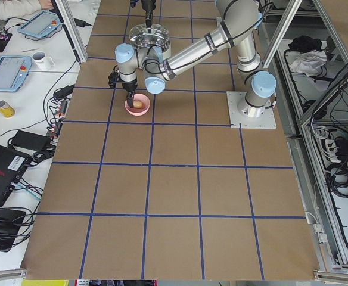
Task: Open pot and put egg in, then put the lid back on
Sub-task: 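Grasp the lid knob with the right gripper while the left gripper descends into the bowl, then lift the glass lid aside with the right gripper while the left grasps the egg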
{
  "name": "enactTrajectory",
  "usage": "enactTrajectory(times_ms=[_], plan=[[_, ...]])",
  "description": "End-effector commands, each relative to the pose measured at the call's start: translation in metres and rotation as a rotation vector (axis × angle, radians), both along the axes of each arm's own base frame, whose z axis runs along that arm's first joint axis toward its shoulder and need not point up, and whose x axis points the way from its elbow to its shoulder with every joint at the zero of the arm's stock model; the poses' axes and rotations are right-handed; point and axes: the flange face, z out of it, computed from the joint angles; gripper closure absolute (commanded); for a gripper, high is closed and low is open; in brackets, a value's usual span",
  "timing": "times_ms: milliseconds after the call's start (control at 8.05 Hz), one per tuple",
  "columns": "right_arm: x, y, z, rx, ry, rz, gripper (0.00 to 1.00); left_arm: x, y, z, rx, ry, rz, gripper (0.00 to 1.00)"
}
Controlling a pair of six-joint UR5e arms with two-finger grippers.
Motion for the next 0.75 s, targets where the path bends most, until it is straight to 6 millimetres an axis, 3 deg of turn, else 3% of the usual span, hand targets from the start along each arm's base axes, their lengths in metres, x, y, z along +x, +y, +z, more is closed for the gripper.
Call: enactTrajectory(times_ms=[0, 249, 373, 621], plan=[[-0.058, 0.014, 0.062, -0.015, 0.002, 0.047, 1.00, 0.000, 0.001, -0.017, 0.027, 0.010, 0.002, 0.02], [-0.116, 0.010, 0.082, -0.002, 0.016, 0.074, 1.00, -0.001, 0.007, -0.028, 0.055, 0.011, 0.011, 0.02], [-0.145, 0.003, 0.082, -0.007, 0.056, 0.101, 1.00, -0.002, 0.009, -0.032, 0.064, 0.012, 0.017, 0.03], [-0.175, -0.005, 0.082, -0.012, 0.098, 0.150, 1.00, -0.003, 0.014, -0.041, 0.080, 0.019, 0.046, 0.06]])
